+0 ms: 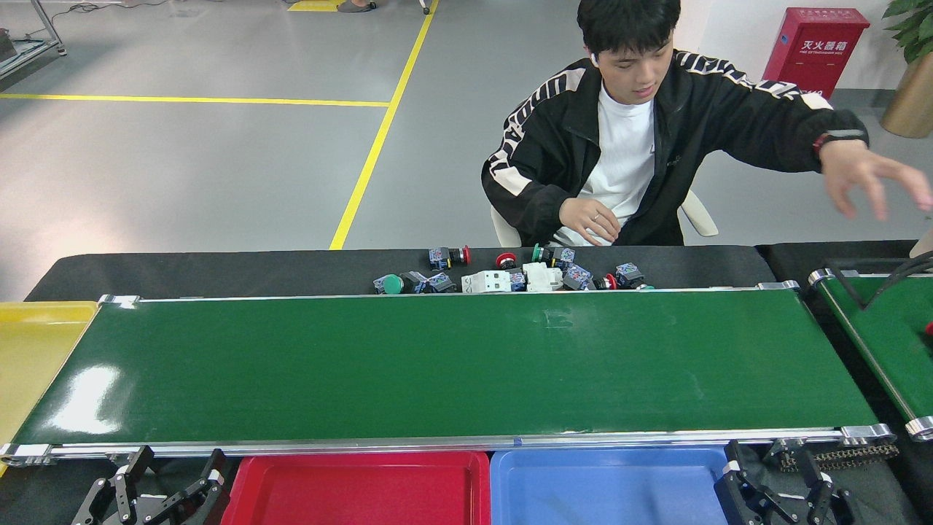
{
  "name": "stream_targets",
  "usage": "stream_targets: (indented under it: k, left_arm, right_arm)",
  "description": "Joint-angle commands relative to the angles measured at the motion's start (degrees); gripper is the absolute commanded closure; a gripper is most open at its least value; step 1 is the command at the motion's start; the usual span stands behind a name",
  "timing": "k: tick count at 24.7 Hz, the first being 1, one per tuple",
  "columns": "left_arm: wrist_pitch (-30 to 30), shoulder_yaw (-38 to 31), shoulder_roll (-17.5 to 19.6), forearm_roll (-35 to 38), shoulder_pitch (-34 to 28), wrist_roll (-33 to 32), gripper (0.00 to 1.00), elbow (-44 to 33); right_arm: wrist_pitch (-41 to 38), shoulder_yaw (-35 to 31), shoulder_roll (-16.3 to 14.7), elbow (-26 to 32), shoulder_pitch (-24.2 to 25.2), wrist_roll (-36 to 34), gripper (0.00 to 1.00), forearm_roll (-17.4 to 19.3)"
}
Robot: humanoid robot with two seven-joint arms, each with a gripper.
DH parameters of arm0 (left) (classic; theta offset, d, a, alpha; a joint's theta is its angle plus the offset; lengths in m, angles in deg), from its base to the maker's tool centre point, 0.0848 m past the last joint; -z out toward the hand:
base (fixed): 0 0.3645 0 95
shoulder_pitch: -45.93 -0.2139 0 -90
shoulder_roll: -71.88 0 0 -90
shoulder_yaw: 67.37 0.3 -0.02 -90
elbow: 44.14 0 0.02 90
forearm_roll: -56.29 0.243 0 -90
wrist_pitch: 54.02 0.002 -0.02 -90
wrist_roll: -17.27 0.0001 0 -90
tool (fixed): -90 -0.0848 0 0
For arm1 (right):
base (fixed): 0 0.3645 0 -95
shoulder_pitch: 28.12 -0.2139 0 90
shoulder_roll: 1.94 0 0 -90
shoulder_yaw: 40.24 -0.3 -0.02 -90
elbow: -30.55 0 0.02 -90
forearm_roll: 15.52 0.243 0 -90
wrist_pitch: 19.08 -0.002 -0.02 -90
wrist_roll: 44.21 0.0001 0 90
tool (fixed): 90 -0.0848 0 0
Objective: Pick switch part from conveyor to tray
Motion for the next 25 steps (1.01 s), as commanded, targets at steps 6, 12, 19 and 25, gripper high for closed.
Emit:
stream_targets:
  k: [6,12,19,25]
  left_arm:
    - [-0.2,-0.3,1.3,-0.2,0.0,5.5,0.0,-1.4]
    - [-2.0,-0.7,1.6,-7.8,0.2,6.1,0.0,0.0]
    - [-2.1,0.0,2.6,-6.3,0.5,-5.9,0.01,0.0]
    - [-2.8,-0.3,3.2,-6.4,0.9,-5.8,0.0,-0.6]
  right_arm:
    - [-0.4,-0.2,-0.1,0.8,-0.3,-0.5,0.01,0.2]
    - [-0.6,0.1,-0.2,0.5,-0.1,-0.5,0.01,0.2]
    - [-0.6,0.1,-0.2,0.5,-0.5,-0.4,0.01,0.2]
    - [-2.3,0.5,0.0,-0.5,-0.3,-0.2,0.01,0.2]
